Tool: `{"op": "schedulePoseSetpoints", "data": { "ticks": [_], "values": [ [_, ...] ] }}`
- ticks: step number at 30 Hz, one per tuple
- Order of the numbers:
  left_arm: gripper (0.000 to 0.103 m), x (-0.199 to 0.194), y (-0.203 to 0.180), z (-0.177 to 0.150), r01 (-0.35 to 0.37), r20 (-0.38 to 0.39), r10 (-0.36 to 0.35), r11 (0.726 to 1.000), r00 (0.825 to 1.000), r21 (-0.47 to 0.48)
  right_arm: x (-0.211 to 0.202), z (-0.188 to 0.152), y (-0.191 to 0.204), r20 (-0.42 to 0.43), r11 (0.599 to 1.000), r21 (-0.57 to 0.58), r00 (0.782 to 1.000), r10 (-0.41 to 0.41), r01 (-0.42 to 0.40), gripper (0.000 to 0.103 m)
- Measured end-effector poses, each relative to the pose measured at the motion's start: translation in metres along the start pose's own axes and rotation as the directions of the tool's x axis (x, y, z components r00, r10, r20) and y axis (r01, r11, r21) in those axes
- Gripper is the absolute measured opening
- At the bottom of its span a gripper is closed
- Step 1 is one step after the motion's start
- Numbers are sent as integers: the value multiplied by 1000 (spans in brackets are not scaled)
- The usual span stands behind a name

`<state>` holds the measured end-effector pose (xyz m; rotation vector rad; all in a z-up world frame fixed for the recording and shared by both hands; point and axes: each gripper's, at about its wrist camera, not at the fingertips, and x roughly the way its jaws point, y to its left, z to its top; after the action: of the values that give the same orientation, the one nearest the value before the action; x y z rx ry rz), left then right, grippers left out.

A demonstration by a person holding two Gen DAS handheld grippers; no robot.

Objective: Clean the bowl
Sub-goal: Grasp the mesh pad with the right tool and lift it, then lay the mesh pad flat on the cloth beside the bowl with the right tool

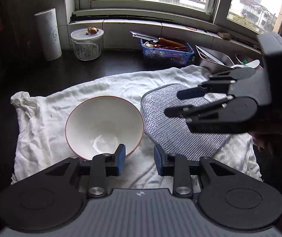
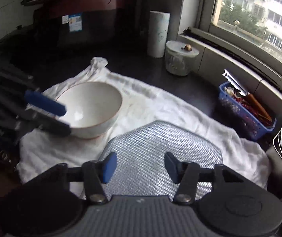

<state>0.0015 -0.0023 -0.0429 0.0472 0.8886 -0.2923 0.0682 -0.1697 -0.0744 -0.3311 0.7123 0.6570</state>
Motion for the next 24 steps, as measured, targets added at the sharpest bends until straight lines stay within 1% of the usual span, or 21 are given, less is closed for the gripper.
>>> {"op": "schedulePoseSetpoints", "data": {
  "ticks": [2,3,5,7,10,13,14,15,16,17,18,21,24],
  "values": [
    [30,0,2,-1,-1,-4,1,1000,1000,-3,16,10,-4,21,999,37,1000,4,-5,42],
    [30,-1,4,-1,-2,-3,2,1000,1000,-7,24,13,-4,14,999,40,1000,10,-11,42],
    [30,-2,6,0,-4,3,4,1000,1000,-13,44,15,1,-66,1000,-5,998,8,-9,42],
    [30,-4,10,1,-7,11,7,1000,1000,-20,55,10,3,-152,999,-39,988,4,-10,41],
    [32,-2,15,1,-4,11,5,999,1000,-36,44,0,1,-188,997,-78,982,-8,-7,43],
    [33,0,17,3,6,13,-5,999,1000,-44,32,-8,-9,-203,997,-82,979,-11,-6,42],
    [33,0,17,4,8,14,-7,999,1000,-44,26,-9,-11,-194,996,-86,981,-13,-4,43],
    [33,0,17,4,8,12,-8,999,1000,-42,19,-7,-10,-160,995,-96,987,-16,1,45],
    [33,1,18,5,8,10,-7,999,1000,-39,12,-4,-7,-134,994,-107,991,-12,-2,52],
    [33,1,18,6,7,9,-6,999,1000,-37,8,0,-3,-124,992,-124,992,-1,-15,58],
    [33,1,18,6,6,8,-6,999,1000,-36,7,3,2,-124,989,-147,992,4,-22,62],
    [34,0,21,6,5,11,-5,999,1000,-41,9,8,34,-117,955,-294,993,10,-44,62],
    [34,-2,25,5,0,14,1,999,1000,-54,22,5,57,-131,925,-377,991,-9,-41,63]
  ]
}}
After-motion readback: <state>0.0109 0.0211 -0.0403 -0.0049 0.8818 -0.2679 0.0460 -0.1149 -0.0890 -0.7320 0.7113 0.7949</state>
